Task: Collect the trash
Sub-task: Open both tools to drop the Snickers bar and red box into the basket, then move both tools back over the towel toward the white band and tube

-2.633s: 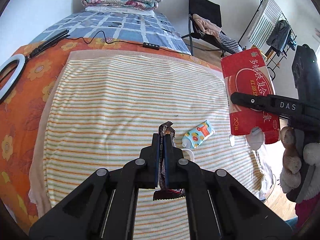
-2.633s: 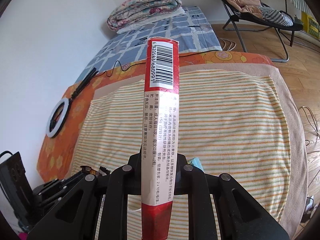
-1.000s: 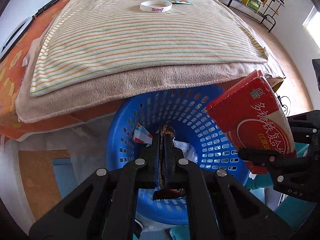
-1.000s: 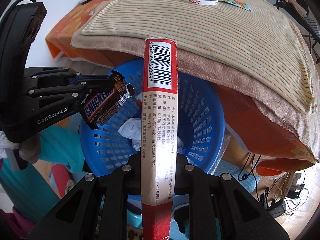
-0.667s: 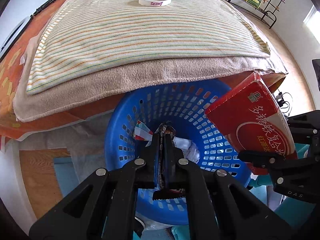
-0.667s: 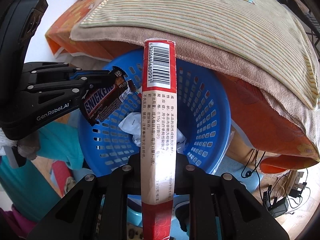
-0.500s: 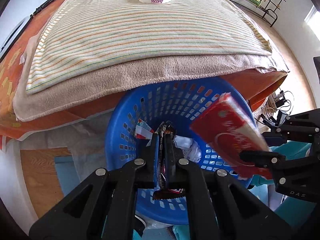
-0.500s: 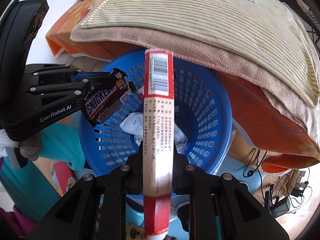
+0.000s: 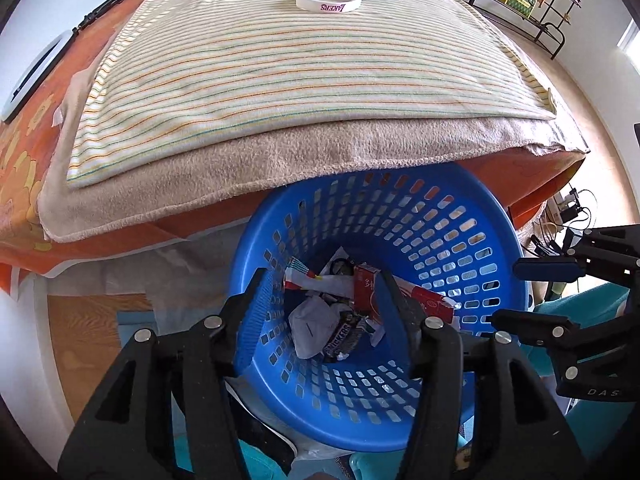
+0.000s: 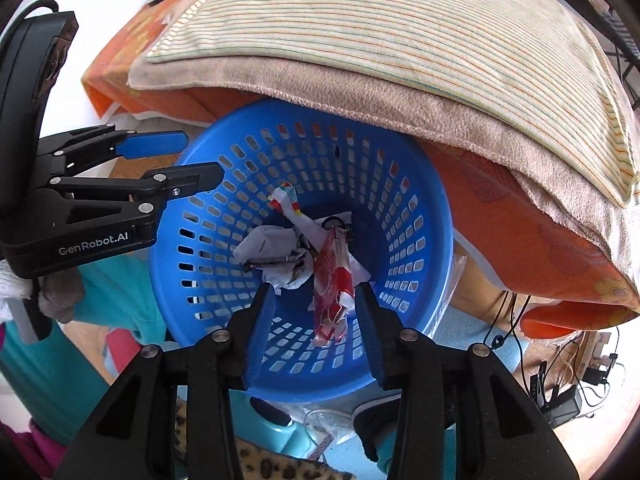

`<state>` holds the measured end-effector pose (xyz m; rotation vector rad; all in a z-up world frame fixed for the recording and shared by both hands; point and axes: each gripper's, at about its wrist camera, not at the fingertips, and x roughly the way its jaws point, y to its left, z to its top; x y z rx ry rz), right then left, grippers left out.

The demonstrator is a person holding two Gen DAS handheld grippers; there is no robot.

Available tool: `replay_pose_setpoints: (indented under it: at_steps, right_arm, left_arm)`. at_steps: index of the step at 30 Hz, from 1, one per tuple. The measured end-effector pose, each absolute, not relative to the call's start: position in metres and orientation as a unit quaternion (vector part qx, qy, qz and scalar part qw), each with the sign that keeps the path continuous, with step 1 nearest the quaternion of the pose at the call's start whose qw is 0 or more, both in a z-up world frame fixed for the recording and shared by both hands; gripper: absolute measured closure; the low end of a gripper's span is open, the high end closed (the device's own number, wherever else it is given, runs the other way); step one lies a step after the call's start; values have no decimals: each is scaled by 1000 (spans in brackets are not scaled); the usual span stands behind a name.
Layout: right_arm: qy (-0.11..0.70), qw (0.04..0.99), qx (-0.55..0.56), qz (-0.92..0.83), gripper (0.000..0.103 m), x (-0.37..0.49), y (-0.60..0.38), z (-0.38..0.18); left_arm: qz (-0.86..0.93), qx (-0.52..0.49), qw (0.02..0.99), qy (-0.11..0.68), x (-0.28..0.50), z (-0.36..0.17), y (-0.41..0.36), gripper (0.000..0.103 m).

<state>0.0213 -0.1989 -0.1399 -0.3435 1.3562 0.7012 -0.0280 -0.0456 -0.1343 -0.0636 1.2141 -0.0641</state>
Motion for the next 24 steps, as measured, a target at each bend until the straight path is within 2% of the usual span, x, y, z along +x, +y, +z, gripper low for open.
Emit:
replay_pose_setpoints:
  at_steps: [5, 9, 15, 17, 20, 22, 24]
  right_arm:
    - [607, 715, -154, 312, 54, 23, -200, -138]
    - [603, 721, -149, 307, 53, 25, -202, -133]
    - [593, 734, -129, 305, 53, 33, -207, -119]
    - [584, 741, -124, 307, 53, 36, -208, -111]
    - [568, 752, -119, 312, 53, 42, -209, -97]
    - [557, 760, -122, 311, 52, 50, -210, -88]
    - [543, 772, -124, 307, 47, 58, -212, -79]
  left_arm:
    - [-28, -25, 823, 567, -28, -128, -44, 48]
    - [-23, -28, 826, 563, -26, -122, -42, 42]
    - [-24, -30, 834, 551, -16, -102, -39, 41]
    - [-25, -31, 840, 542, -10, -93, -39, 36]
    - [-25, -34, 847, 529, 0, -80, -37, 35]
    - [-26, -35, 851, 523, 7, -72, -34, 35]
    - [-25, -34, 855, 517, 15, -65, -33, 35]
